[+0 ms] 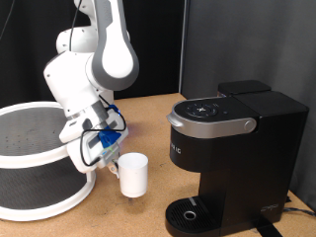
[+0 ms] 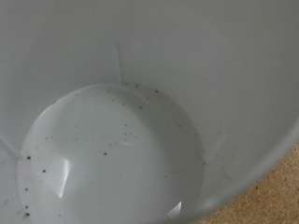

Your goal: Make a cup of coffee with the keurig machine

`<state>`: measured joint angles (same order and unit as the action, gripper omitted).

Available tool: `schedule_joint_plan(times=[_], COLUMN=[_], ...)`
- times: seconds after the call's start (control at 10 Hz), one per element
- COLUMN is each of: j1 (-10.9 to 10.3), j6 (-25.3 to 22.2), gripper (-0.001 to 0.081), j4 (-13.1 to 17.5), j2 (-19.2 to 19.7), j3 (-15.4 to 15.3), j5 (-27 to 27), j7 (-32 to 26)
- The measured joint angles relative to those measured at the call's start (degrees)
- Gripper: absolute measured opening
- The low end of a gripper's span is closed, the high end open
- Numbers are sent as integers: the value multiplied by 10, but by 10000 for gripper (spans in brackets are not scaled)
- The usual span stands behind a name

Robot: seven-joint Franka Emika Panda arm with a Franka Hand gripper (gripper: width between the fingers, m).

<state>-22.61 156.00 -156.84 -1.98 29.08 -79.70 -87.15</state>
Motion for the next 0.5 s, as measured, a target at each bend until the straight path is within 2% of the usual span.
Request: schedule_joint_plan(times=[0.5], j1=[-10], j6=[-9], gripper=[70], j4=[52], j2=[58], j3=[-45], j5=[-93], j7=[-29])
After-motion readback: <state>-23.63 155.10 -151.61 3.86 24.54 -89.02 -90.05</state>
